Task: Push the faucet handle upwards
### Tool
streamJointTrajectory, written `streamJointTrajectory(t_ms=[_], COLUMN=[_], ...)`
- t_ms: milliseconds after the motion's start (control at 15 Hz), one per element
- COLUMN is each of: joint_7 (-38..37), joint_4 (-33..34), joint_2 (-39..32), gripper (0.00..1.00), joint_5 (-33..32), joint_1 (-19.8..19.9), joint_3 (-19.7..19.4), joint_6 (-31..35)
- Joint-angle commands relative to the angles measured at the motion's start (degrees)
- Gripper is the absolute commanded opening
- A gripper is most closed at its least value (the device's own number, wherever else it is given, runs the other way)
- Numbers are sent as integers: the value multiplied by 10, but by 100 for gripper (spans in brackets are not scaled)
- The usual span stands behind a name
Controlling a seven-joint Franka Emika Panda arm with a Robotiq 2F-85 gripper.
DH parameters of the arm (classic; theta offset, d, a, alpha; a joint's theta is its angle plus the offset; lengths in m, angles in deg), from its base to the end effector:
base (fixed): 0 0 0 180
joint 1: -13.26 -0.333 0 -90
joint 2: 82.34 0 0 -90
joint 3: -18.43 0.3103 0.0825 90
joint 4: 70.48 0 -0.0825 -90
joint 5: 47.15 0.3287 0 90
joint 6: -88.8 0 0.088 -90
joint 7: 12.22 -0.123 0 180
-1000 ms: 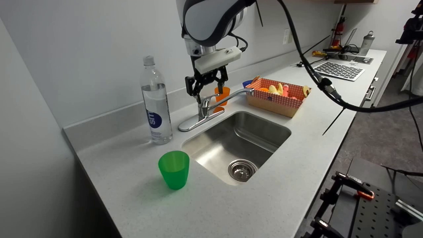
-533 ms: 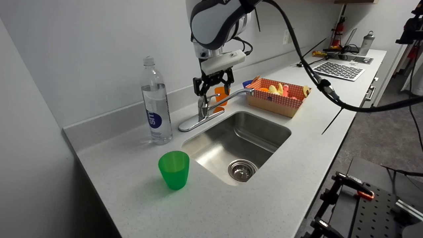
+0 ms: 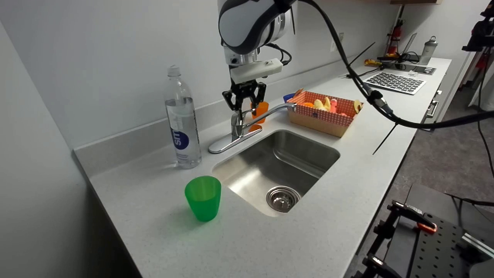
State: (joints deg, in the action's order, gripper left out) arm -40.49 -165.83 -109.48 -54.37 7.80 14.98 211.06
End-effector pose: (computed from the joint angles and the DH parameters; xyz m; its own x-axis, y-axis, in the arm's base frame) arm 0.6240 0.0191 0.3422 0.9269 -0.3711 0.0555 -0.3752 -0.9190 0.1215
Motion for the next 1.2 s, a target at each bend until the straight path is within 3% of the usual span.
streamJointTrajectory(t_ms=[0, 867, 933, 1000, 1133], joint_7=[33, 83, 83, 81, 82], joint_4=[31, 39, 40, 39, 46], joint_2=[3, 18, 18, 19, 28], gripper=[19, 17, 67, 68, 82], joint_5=[25, 34, 33, 32, 29], joint_1=[8, 15, 14, 13, 13], joint_3=[3, 4, 4, 3, 2], joint_6=[-3, -17, -21, -19, -26])
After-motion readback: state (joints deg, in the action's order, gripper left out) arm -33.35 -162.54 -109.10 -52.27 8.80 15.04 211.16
